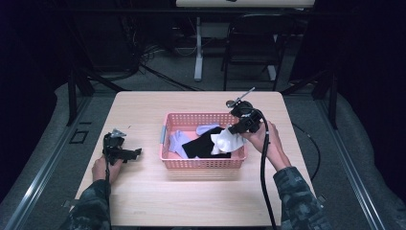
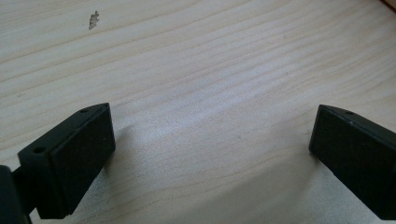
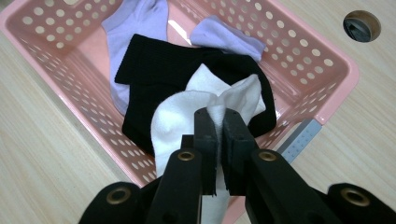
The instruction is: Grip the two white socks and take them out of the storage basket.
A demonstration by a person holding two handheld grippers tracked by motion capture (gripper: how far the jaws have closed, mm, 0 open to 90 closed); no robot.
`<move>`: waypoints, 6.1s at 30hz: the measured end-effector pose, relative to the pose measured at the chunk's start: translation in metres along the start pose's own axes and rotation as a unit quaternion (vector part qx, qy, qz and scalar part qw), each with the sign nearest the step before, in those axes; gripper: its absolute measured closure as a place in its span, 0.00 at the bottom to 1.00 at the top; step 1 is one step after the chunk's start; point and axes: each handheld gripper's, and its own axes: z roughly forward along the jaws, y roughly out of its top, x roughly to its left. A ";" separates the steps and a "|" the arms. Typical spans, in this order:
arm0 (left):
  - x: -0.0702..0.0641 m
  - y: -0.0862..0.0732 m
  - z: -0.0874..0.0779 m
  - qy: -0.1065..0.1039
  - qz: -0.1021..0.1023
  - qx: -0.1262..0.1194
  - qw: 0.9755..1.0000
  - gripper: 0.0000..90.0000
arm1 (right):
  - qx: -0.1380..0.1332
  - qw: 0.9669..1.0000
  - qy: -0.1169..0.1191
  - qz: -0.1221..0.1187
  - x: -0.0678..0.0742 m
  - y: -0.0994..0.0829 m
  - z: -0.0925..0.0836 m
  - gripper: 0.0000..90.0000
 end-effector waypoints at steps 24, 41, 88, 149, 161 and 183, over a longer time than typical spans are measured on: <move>0.000 0.000 0.000 0.000 0.000 0.000 1.000 0.00 | -0.010 1.000 -0.003 -0.008 0.001 0.013 -0.023 0.96; 0.000 0.001 0.001 0.001 -0.001 0.000 1.000 0.00 | -0.028 0.999 -0.016 0.003 -0.012 0.007 -0.050 0.96; 0.000 0.000 0.001 0.001 -0.002 -0.001 1.000 0.00 | -0.010 0.990 -0.076 0.120 -0.085 -0.085 -0.044 0.96; 0.000 0.000 0.001 0.001 -0.002 0.000 1.000 0.00 | -0.019 0.988 -0.061 0.138 -0.070 -0.086 -0.016 0.00; 0.000 0.001 0.001 0.001 -0.002 0.000 1.000 0.00 | -0.039 0.994 -0.054 0.092 -0.046 -0.055 -0.024 0.00; 0.000 0.000 0.001 0.001 -0.002 0.000 1.000 0.00 | -0.024 0.999 -0.018 0.040 -0.012 -0.009 0.007 0.08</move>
